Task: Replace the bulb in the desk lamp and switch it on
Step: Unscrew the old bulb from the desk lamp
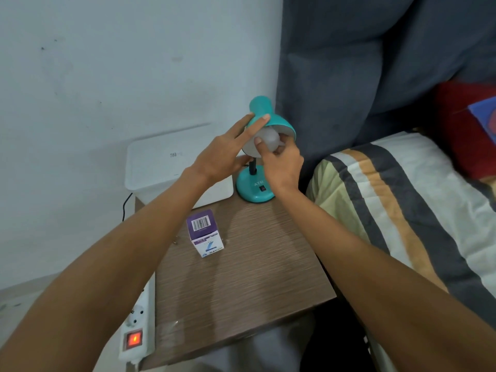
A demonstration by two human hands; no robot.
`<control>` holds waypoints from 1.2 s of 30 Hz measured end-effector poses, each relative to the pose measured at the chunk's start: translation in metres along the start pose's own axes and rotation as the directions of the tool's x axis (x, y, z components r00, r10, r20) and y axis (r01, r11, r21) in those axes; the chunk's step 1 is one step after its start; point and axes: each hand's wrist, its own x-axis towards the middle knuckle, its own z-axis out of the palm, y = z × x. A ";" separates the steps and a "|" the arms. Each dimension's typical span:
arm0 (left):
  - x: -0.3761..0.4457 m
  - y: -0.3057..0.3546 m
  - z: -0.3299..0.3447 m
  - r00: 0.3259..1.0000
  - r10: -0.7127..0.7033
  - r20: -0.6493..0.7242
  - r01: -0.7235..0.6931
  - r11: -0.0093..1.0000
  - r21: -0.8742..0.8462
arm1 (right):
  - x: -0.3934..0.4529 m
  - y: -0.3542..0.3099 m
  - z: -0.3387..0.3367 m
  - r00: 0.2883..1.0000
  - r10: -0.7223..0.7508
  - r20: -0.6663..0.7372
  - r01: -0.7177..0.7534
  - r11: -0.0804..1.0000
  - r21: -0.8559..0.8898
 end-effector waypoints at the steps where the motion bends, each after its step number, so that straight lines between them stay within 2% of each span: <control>1: 0.000 -0.001 0.000 1.000 0.006 -0.008 -0.006 1.000 0.000 | 0.003 -0.001 0.000 1.000 -0.008 0.004 0.008 1.000 -0.010; 7: 0.000 -0.003 0.003 1.000 0.014 -0.027 -0.015 1.000 -0.012 | 0.005 -0.004 0.000 0.991 -0.132 0.001 0.130 0.973 -0.190; 11: 0.001 -0.001 0.003 0.999 0.004 -0.032 -0.005 1.000 -0.030 | 0.001 0.006 0.000 0.955 -0.292 0.057 0.291 0.876 -0.384; 13: 0.002 -0.001 0.003 0.999 0.000 -0.036 -0.001 1.000 -0.030 | -0.001 0.008 0.000 0.959 -0.280 0.042 0.278 0.903 -0.327; 17: 0.003 -0.002 0.008 1.000 -0.015 -0.027 0.014 1.000 -0.022 | 0.002 0.008 0.001 0.992 -0.125 0.021 0.126 0.978 -0.168; 23: 0.000 -0.002 0.008 0.998 -0.034 -0.045 0.031 0.997 -0.066 | 0.006 0.005 -0.006 0.965 -0.250 0.083 0.263 0.887 -0.380; 26: 0.000 0.002 0.005 0.999 -0.018 -0.034 0.015 0.998 -0.062 | 0.004 0.012 -0.010 0.941 -0.315 0.123 0.337 0.845 -0.416; 31: 0.002 -0.003 0.005 1.000 0.001 -0.005 -0.001 0.999 -0.050 | 0.005 0.008 -0.014 0.969 -0.229 0.092 0.247 0.914 -0.322; 36: 0.001 -0.005 0.002 1.000 -0.004 -0.001 0.004 0.998 -0.057 | 0.007 0.006 -0.014 0.947 -0.300 0.111 0.318 0.837 -0.445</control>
